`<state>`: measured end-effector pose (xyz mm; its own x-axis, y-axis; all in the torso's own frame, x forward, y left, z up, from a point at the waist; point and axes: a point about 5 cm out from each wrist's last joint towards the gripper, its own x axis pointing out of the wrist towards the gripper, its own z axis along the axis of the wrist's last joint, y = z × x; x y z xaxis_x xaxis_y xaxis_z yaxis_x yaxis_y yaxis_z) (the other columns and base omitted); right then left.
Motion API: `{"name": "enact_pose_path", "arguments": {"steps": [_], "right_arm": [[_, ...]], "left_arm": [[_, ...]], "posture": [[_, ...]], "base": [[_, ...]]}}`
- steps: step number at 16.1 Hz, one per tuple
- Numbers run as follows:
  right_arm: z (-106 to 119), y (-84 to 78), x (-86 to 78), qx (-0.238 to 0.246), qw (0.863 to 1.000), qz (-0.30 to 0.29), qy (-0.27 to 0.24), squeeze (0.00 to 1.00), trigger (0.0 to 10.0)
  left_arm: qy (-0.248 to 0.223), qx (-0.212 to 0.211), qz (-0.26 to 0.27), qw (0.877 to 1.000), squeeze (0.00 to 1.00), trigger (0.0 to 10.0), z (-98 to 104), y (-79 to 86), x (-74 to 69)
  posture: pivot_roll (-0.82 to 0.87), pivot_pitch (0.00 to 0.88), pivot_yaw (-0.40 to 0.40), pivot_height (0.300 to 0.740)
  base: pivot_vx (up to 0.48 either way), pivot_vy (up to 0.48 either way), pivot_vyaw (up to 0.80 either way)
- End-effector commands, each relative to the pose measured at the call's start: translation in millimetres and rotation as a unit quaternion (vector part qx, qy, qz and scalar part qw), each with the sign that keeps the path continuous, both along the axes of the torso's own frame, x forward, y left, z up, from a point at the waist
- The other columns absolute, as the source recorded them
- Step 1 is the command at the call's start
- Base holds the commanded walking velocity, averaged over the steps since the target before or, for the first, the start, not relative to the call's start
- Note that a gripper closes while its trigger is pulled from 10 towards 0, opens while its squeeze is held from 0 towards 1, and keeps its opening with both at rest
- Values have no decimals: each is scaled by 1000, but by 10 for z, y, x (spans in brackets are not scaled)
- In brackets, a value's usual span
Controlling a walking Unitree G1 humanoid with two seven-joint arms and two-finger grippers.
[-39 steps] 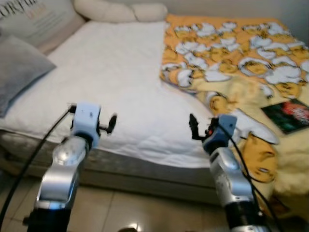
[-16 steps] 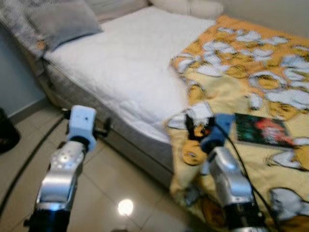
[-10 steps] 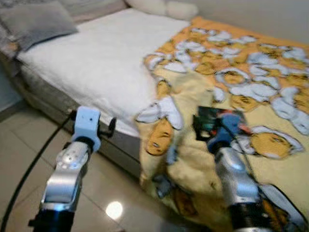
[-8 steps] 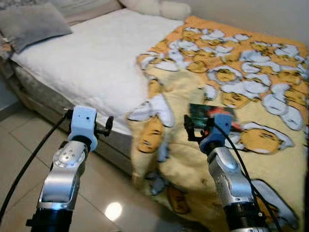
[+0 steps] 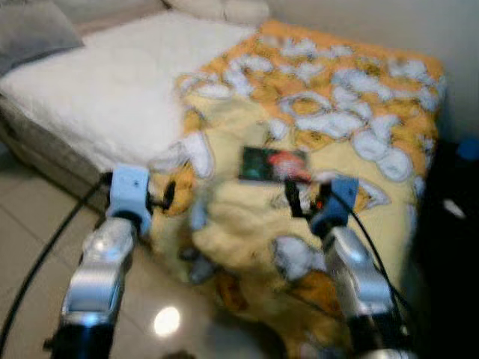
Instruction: Clean up the room
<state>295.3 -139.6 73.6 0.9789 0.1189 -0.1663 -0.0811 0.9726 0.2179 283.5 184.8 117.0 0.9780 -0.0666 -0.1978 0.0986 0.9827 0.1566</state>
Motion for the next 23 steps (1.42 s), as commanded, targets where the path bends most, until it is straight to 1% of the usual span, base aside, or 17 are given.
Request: {"name": "enact_pose_path", "arguments": {"steps": [1,4,7,9,10,12,13,14,18,20,23], "right_arm": [[54,-13,23,4,1000,-1,-9,1000,10000],[2,31,11,8,1000,4,10,1000,10000],[1,40,16,5,1000,7,11,1000,10000],[10,45,23,1,1000,12,11,1000,10000],[17,42,28,-6,1000,15,10,1000,10000],[24,51,33,2,1000,15,11,1000,10000],[20,54,32,7,1000,15,15,424,10000],[23,53,34,3,1000,15,14,0,10000],[24,78,27,6,999,35,18,0,10000],[39,113,11,16,998,55,13,0,10000],[38,140,9,16,998,63,15,0,10000]], "left_arm": [[-3,5,6,1000,1000,10000,32,30,9],[-6,6,-4,1000,1000,10000,45,23,14],[-8,1,-10,1000,1000,10000,57,20,11],[-9,1,-11,1000,1000,10000,65,23,16],[-10,1,-12,1000,1000,10000,68,23,18],[-10,1,-13,1000,1000,10000,74,22,23],[-10,1,-13,1000,1000,10000,76,23,23],[-11,1,-13,1000,1000,10000,78,24,24],[-10,3,-15,1000,1000,10000,80,20,23],[-10,3,-17,1000,1000,10000,83,15,22],[-10,4,-18,1000,1000,10000,82,14,24]], "posture": [[-13,0,-1,740],[-11,0,-1,740],[-11,0,0,740],[-11,0,0,740],[-10,0,1,740],[-9,0,1,740],[-9,0,1,740],[-8,0,1,740],[-7,0,1,740],[-7,0,1,740],[-7,0,0,740]], "base": [[0,0,0],[0,0,0],[0,0,0],[240,0,0],[277,0,800],[285,0,800],[289,0,0],[300,0,0],[303,0,0],[307,0,675],[305,0,754]]}}
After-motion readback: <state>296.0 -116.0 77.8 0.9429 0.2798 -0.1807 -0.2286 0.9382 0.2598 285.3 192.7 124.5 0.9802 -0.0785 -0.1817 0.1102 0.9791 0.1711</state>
